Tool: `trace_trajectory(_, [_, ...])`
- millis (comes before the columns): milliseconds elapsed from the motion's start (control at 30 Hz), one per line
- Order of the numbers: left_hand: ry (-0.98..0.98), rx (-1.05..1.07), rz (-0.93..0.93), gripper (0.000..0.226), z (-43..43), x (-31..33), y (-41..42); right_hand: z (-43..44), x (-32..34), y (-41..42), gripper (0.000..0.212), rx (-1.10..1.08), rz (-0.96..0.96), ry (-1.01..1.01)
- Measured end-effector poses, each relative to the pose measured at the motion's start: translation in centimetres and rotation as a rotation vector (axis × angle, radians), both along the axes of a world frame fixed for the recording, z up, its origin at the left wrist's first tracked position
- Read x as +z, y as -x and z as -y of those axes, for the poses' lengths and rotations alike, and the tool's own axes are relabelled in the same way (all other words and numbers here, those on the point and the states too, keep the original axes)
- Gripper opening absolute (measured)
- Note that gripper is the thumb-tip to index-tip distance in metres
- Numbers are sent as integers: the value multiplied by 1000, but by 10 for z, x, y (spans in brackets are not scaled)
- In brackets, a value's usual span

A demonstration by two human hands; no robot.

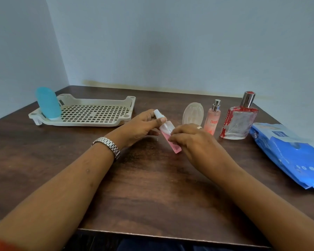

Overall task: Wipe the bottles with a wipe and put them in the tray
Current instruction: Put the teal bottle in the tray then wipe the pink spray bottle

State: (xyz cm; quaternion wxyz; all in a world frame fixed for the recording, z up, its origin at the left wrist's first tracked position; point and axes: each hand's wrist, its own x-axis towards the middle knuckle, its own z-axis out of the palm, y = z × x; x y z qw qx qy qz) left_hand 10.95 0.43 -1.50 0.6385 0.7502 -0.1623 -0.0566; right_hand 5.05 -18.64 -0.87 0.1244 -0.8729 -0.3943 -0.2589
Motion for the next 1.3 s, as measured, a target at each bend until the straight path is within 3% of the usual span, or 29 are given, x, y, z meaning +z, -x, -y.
trace_trajectory(100, [-26,-1,15,15,0,1,0,9,-2,6,34,23,28,103])
trace_trajectory(300, [-15,-24,30,14,1,3,0,8,2,-4,25,3,-37,-45])
trace_trajectory(467, [-11,-53,25,15,-3,3,-1,8,1,4,21,24,-32,52])
trace_trajectory(600, [-32,-71,19,15,-4,5,0,18,3,-3,24,-3,-160,-135])
trace_trajectory(733, [-20,-93,10,21,-5,5,0,8,4,-9,23,-3,-171,-280])
trace_trajectory(933, [0,-145,-10,32,-8,7,1,20,3,-2,26,31,-271,-240])
trace_trajectory(1133, [47,-199,-50,27,-9,9,2,9,6,-10,46,24,-290,-445])
trace_trajectory(1300, [58,-224,-67,22,-12,11,5,18,2,-5,39,38,-306,-366])
